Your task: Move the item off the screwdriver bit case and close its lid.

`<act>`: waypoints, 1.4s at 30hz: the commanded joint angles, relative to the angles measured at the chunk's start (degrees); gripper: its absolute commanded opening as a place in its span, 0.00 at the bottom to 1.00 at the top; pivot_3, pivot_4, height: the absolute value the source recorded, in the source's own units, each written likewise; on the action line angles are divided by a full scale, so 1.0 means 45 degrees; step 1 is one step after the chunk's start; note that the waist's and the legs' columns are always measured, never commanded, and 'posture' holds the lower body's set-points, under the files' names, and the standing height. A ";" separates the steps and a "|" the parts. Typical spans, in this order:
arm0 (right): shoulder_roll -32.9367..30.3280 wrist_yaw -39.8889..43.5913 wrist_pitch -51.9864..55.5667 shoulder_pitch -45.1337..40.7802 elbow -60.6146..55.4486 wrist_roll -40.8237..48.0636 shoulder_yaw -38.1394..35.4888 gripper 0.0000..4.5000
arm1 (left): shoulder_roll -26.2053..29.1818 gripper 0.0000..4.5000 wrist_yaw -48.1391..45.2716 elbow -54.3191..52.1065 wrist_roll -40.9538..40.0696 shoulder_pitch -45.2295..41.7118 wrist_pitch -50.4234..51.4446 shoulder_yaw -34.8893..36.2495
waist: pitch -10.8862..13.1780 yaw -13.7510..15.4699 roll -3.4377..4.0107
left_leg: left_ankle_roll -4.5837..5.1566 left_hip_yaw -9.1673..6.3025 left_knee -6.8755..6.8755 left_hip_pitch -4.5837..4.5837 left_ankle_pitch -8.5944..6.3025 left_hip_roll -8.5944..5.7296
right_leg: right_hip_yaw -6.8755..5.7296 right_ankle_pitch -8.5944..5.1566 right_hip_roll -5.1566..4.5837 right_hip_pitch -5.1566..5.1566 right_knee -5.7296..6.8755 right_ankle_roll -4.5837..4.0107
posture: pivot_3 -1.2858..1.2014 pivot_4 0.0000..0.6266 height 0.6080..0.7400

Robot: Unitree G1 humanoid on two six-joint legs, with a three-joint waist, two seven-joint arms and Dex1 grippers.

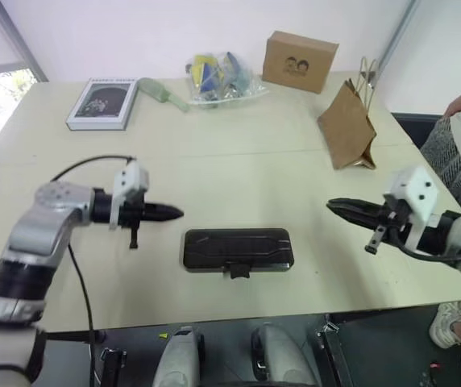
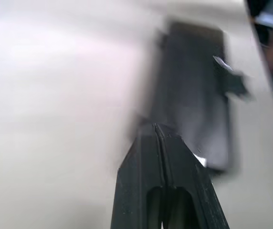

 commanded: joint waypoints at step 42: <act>0.4480 -0.5250 0.4602 -0.1340 -0.0333 0.3475 0.6564 0.01 | -0.5033 0.00 -0.2515 0.9858 0.4517 -0.4911 -0.8149 -0.2589 | -0.0002 -0.0027 -0.0011 | 0.0008 -0.0043 0.0011 -0.0018 -0.0003 0.0001 | -0.0026 0.0002 0.0007 -0.0007 0.0012 0.0003 | 0.52 0.24 1.00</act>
